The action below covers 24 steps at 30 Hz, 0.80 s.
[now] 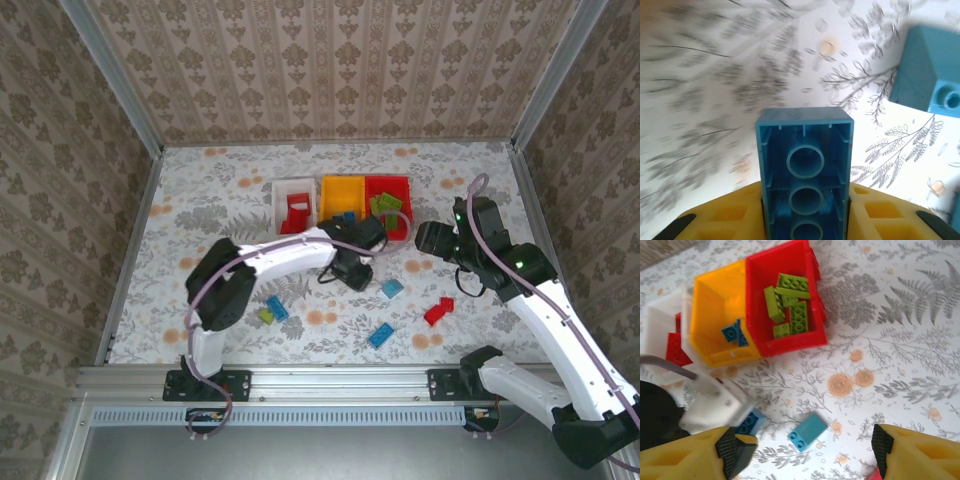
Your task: Sort the legos into containers by color
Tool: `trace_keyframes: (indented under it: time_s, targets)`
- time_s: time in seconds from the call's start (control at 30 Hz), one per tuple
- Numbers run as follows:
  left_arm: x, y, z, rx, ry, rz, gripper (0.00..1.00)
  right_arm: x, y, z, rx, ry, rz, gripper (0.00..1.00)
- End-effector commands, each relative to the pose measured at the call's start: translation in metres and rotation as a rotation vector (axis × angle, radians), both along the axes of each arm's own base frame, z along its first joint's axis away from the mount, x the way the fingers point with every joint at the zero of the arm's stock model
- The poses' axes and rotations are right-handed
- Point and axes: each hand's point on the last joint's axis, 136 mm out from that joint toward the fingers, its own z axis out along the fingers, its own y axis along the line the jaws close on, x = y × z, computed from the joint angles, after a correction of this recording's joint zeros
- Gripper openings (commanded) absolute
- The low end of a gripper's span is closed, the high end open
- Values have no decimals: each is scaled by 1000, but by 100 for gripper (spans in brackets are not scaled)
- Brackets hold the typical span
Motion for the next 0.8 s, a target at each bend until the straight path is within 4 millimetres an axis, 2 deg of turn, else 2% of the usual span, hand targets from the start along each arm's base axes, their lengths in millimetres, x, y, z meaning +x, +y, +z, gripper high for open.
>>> trace_keyframes:
  time_s: [0.0,0.17,0.27,0.37,0.53,0.77]
  targets:
    - [30,24,52,-78,-62,146,35,12,16,26,38,-67,70,75]
    - [86,40,79,-179,-59,319,34,34,48,30,127,-108,173,75]
    - [125,37,89,-227,-72,383,33,48,66,30,189,-118,218,75]
    - [159,32,88,-234,-76,431,32,59,72,26,192,-100,221,75]
    - [196,23,60,-202,-44,510,31,70,73,20,179,-72,212,75]
    - [215,17,28,-178,-28,569,32,73,74,15,187,-58,216,75]
